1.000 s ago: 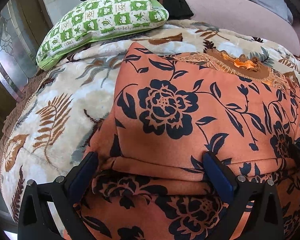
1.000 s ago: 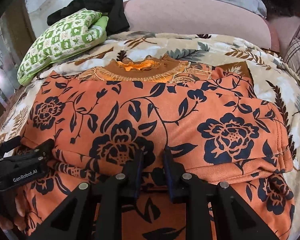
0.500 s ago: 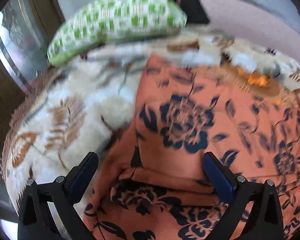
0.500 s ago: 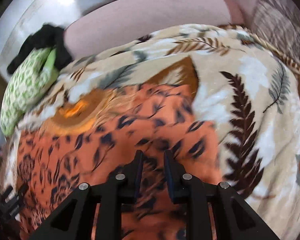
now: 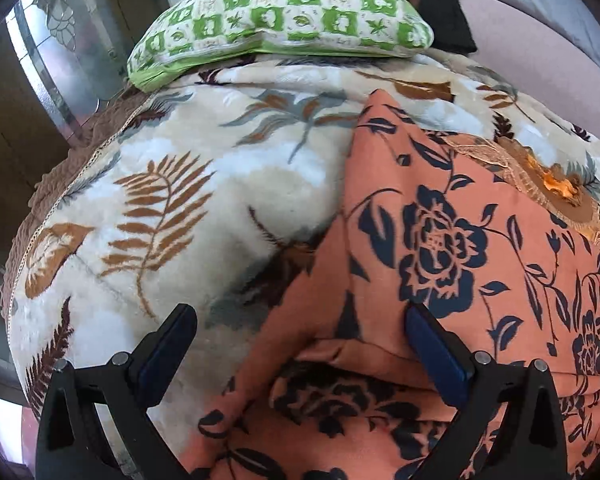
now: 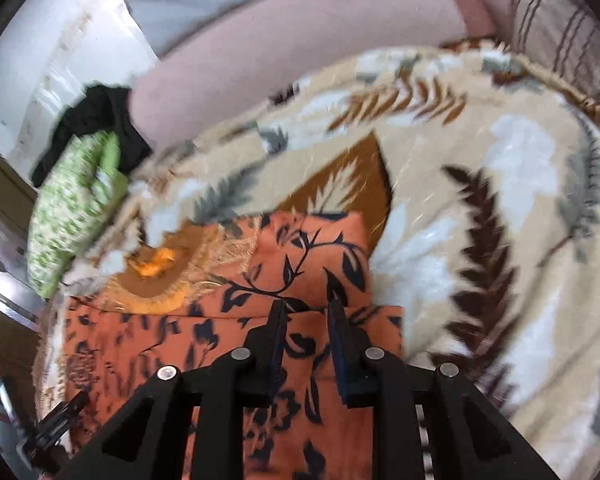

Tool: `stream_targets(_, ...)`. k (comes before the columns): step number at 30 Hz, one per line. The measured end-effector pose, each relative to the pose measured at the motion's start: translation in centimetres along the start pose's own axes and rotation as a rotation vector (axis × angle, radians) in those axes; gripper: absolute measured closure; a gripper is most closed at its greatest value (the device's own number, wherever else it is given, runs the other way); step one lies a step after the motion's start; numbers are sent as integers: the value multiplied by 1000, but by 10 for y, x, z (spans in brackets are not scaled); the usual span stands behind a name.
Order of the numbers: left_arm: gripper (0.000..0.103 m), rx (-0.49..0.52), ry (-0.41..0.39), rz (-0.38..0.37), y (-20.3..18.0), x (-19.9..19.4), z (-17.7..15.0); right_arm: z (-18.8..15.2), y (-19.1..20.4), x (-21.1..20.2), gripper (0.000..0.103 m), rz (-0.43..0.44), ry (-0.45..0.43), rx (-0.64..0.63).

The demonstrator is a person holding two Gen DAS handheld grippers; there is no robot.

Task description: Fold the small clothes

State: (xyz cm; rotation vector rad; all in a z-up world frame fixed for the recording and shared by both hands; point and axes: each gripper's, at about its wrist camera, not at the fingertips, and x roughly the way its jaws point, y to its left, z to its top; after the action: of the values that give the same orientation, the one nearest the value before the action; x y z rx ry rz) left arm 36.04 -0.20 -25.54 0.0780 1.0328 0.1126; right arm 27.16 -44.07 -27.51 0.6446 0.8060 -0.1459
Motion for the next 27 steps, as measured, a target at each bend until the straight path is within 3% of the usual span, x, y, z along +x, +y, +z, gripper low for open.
stream_targets(6, 0, 21, 2, 11, -1, 1, -2, -37, 3, -30, 79, 76, 48, -34)
stream_targets(10, 0, 41, -6, 10, 1, 0, -8, -64, -1, -8, 78, 33, 123, -45)
stream_targets(15, 0, 81, -28, -6, -4, -8, -8, -70, -3, -8, 78, 57, 83, -27)
stream_targets(18, 0, 125, -40, -74, -16, -21, -12, -73, 7, -18, 79, 40, 80, -57)
stream_targets(23, 0, 216, -34, -187, -35, -39, -30, -103, 33, -42, 79, 123, 98, -124)
stream_targets(27, 0, 266, 65, -198, -40, -26, -47, -139, 50, -37, 79, 156, 198, -171)
